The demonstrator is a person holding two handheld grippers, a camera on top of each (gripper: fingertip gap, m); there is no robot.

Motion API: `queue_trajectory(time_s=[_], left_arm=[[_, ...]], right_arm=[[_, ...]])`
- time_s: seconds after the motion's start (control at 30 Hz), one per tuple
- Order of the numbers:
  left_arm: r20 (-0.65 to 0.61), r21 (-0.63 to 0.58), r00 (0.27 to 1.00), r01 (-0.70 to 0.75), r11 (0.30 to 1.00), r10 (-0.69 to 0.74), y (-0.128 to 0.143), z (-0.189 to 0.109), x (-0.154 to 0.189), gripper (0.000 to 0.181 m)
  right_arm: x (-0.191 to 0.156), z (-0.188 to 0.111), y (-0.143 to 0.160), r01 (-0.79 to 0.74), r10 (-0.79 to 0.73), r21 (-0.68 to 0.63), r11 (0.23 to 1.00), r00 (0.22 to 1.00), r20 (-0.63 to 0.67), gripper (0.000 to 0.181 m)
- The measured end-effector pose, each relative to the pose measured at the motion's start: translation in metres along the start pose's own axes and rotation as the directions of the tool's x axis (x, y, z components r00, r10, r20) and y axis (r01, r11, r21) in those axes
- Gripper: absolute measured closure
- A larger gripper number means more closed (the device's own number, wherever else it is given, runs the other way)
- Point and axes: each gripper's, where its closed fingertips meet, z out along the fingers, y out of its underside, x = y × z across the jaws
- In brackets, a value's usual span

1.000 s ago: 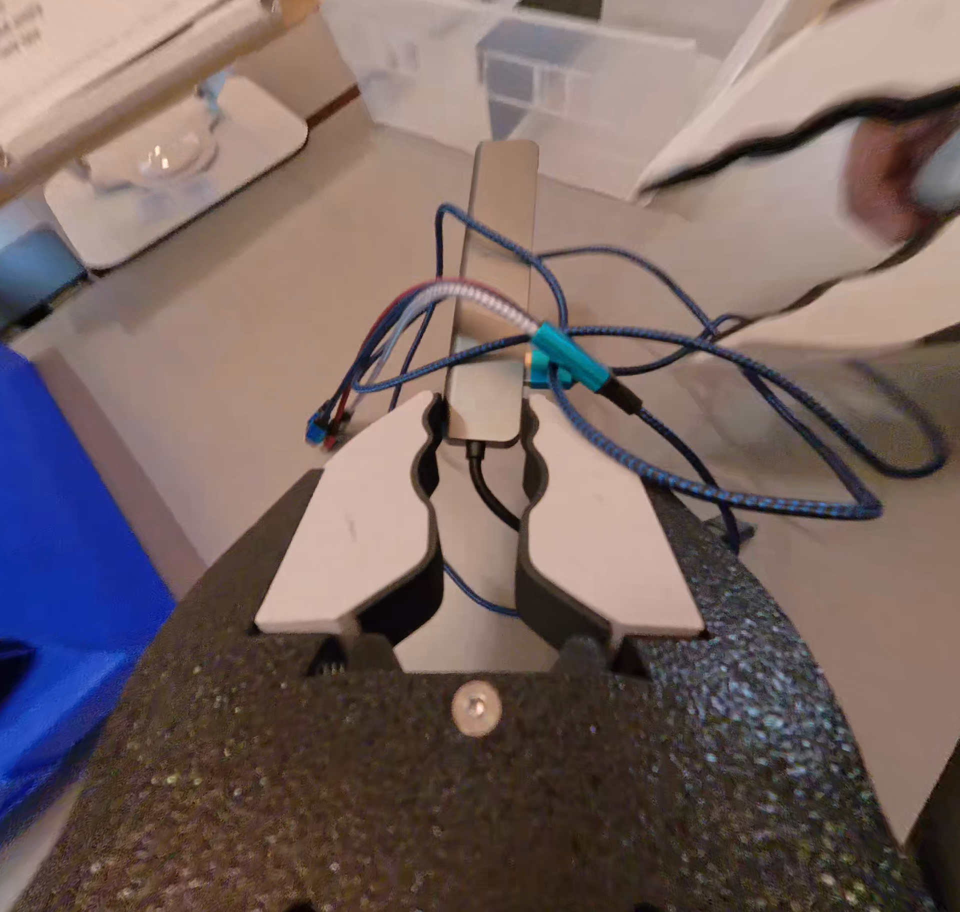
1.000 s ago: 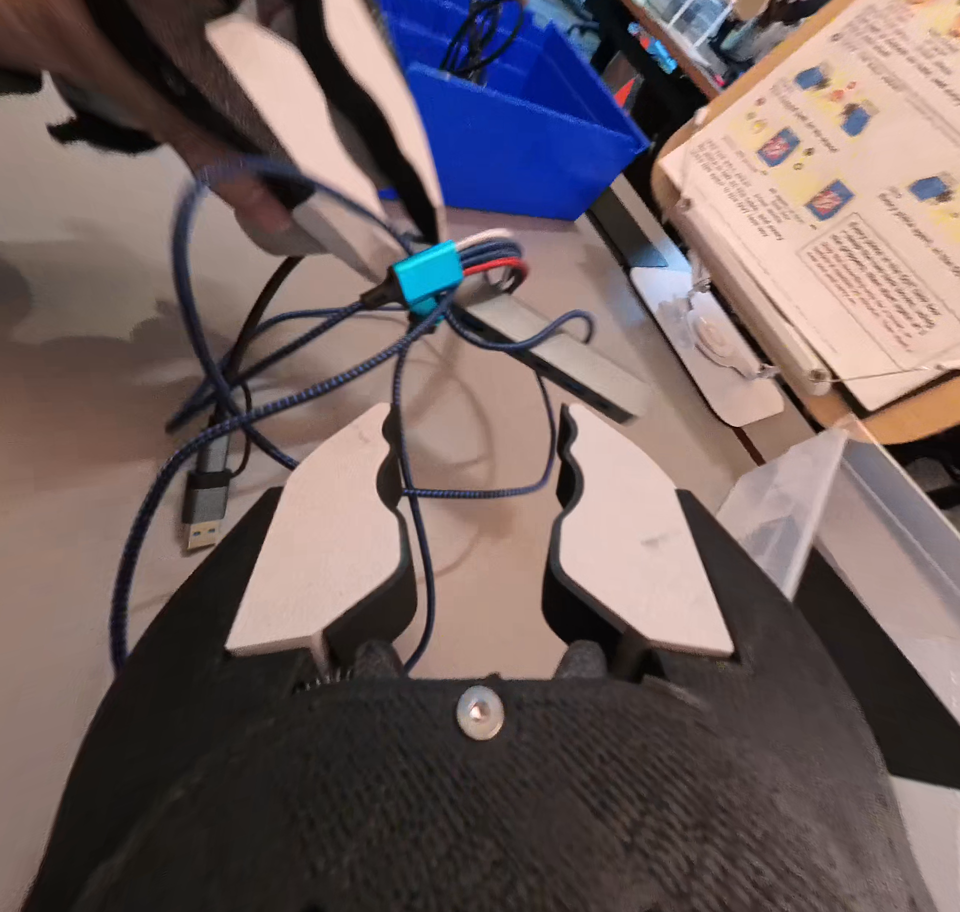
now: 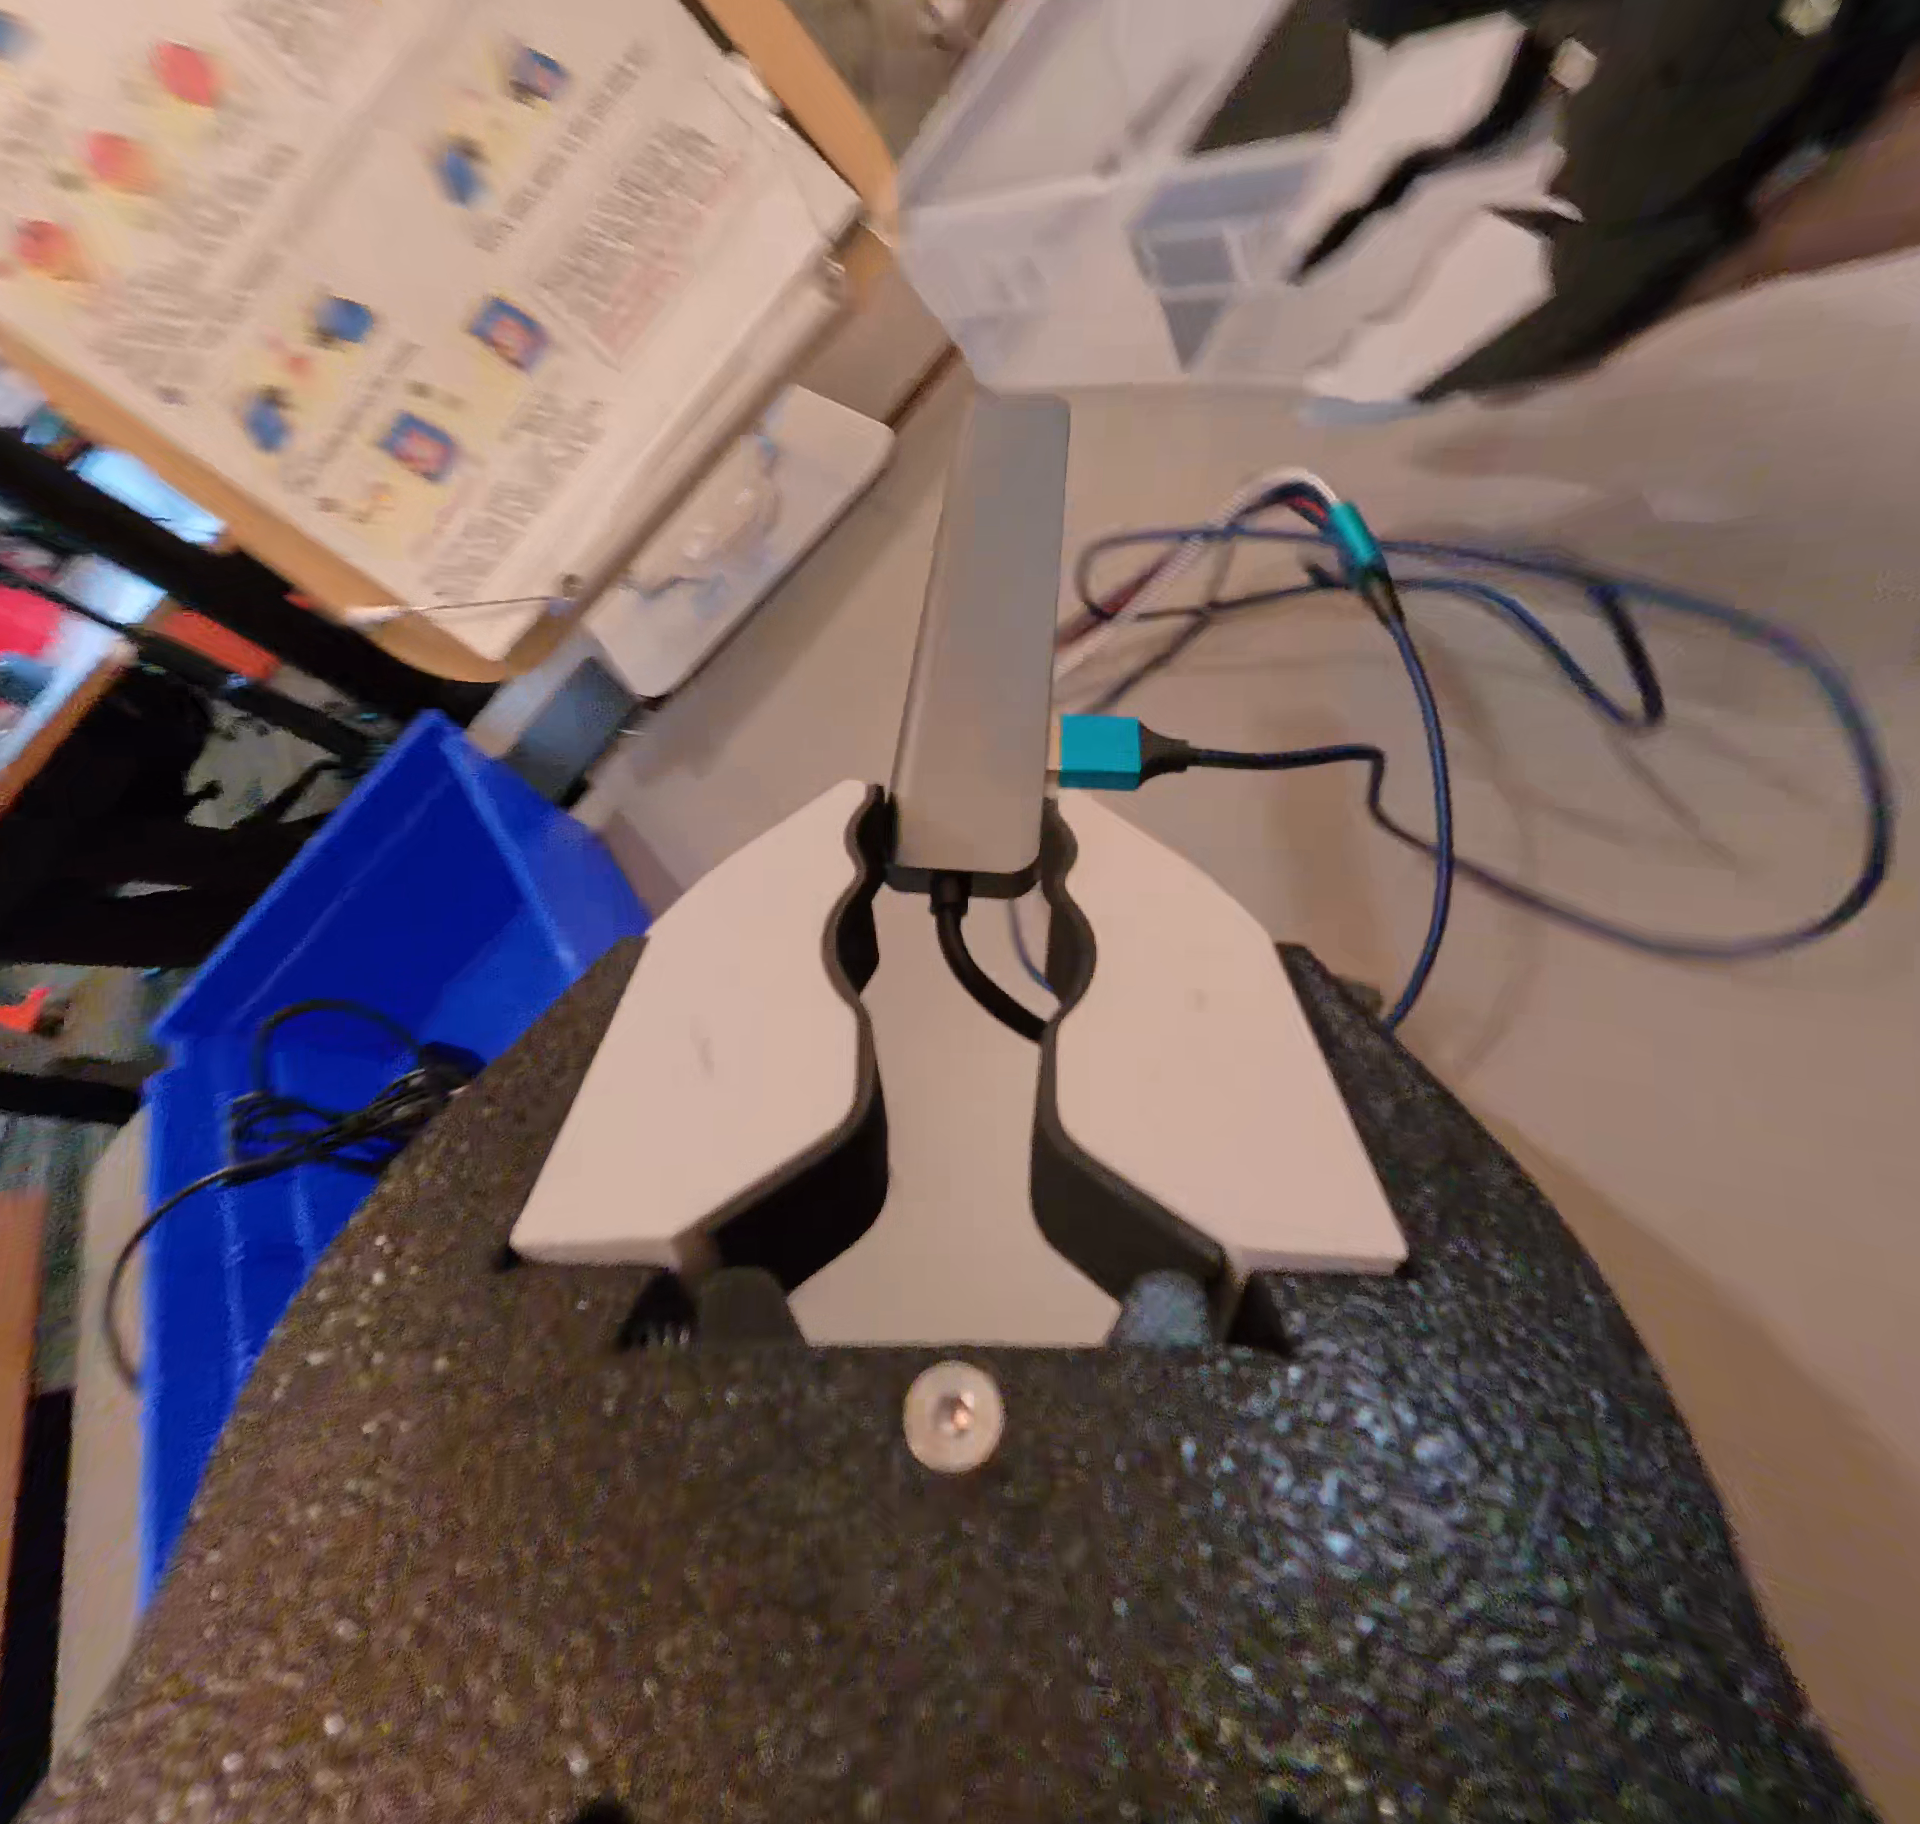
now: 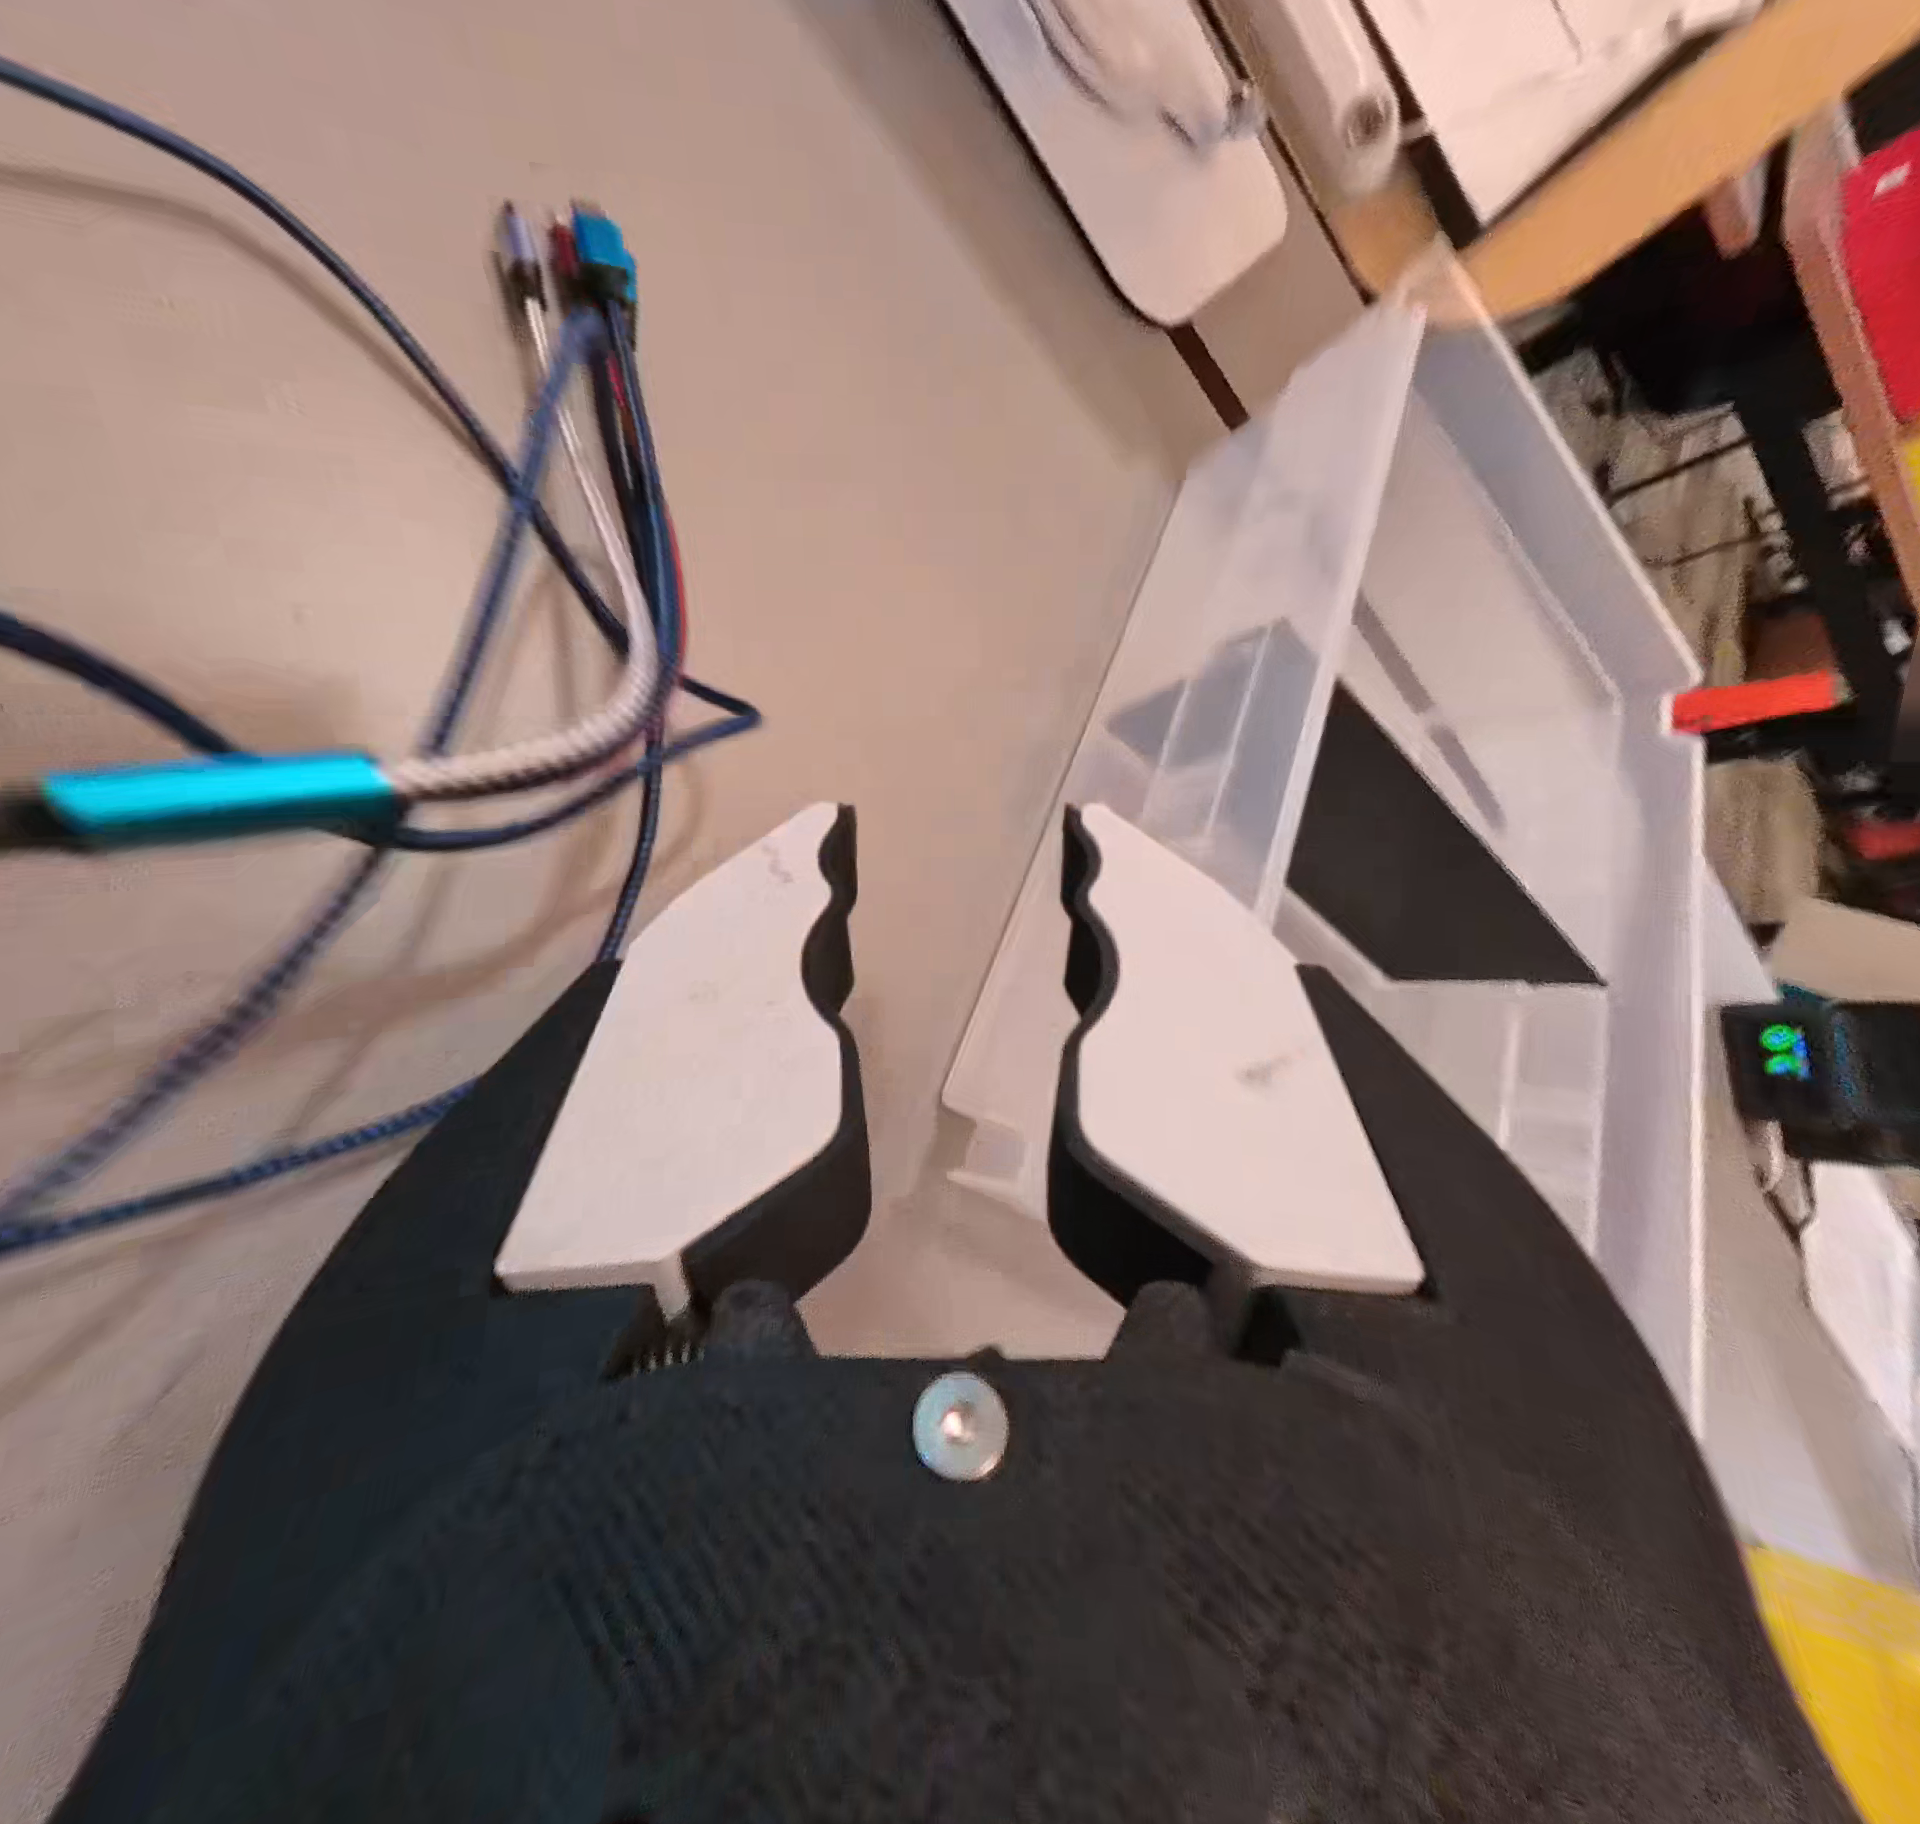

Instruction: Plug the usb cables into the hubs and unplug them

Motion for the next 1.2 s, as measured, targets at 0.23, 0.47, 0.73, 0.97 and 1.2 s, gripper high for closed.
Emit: queue_trajectory(time_s=[0.23, 0.47, 0.73, 0.97, 1.2], left_arm=[[0.096, 0.119, 0.971, 0.208, 0.971, -0.22, -0.005, -0.013, -0.033, 0.154], [0.015, 0.273, 0.97, 0.228, 0.935, -0.241, -0.031, -0.001, -0.009, 0.154], [0.014, 0.308, 0.994, 0.101, 0.946, -0.111, -0.034, 0.014, 0.009, 0.154], [0.015, 0.386, 0.999, 0.031, 0.922, -0.04, -0.037, 0.021, 0.021, 0.153], [0.034, 0.63, 0.998, 0.012, 0.777, -0.043, -0.047, 0.014, 0.026, 0.147]], right_arm=[[-0.02, -0.131, -0.12, -0.427, 0.216, 0.658, 0.62, 0.899, 0.38, 0.138], [-0.057, -0.098, -0.144, -0.618, 0.338, 0.534, 0.577, 0.776, 0.533, 0.129], [-0.035, -0.099, -0.139, -0.958, 0.403, 0.239, 0.158, 0.284, 0.87, 0.121], [-0.023, -0.099, -0.129, -0.996, 0.241, -0.077, -0.05, -0.087, 0.967, 0.171], [-0.014, -0.096, -0.116, -0.942, 0.159, -0.266, -0.205, -0.3, 0.941, 0.171]])
